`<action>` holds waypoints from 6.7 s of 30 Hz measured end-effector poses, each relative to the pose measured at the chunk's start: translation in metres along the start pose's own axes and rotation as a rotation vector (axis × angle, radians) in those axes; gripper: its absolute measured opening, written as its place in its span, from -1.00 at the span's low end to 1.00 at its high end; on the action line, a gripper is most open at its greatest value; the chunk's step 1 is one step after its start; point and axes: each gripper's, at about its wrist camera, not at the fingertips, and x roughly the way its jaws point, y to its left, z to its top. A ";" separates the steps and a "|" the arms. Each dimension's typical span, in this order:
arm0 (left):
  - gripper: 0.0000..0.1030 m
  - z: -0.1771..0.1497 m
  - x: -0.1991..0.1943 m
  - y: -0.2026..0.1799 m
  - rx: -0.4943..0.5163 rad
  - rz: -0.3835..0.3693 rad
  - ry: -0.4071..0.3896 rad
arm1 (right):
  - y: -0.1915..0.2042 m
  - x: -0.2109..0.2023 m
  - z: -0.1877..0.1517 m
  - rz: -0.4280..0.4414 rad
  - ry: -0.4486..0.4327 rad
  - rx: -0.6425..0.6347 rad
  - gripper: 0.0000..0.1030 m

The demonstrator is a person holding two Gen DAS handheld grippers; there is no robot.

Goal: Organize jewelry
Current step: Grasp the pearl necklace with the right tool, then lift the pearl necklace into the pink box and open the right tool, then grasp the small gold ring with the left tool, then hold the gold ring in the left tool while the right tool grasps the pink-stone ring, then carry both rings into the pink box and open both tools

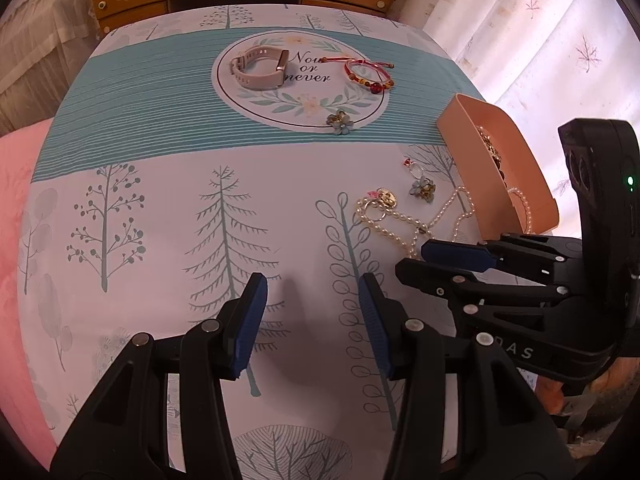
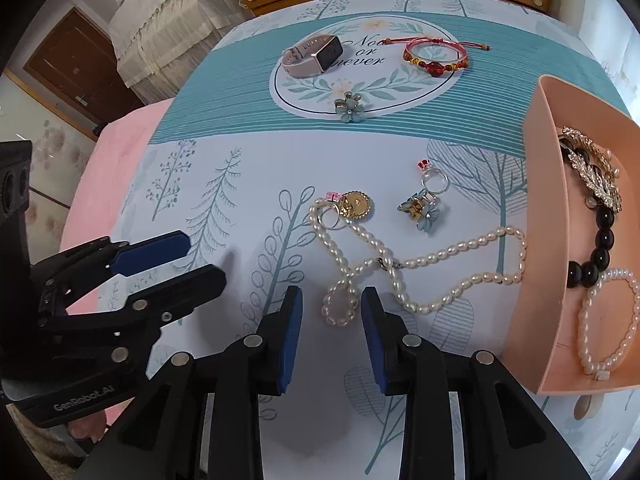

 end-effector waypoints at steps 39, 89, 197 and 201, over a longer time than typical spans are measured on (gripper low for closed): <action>-0.14 0.000 -0.025 -0.017 0.043 -0.018 -0.056 | 0.001 -0.212 0.016 0.086 -0.506 0.009 -0.92; -0.14 0.058 0.054 -0.105 0.269 -0.004 0.049 | -0.158 -0.123 -0.017 -0.103 -0.292 0.398 -0.84; -0.71 0.041 -0.019 -0.125 0.266 -0.117 -0.126 | -0.090 -0.123 -0.041 -0.221 -0.417 0.162 -0.81; -0.71 0.046 -0.008 -0.165 0.348 -0.148 -0.125 | -0.128 -0.130 -0.054 -0.229 -0.409 0.267 -0.81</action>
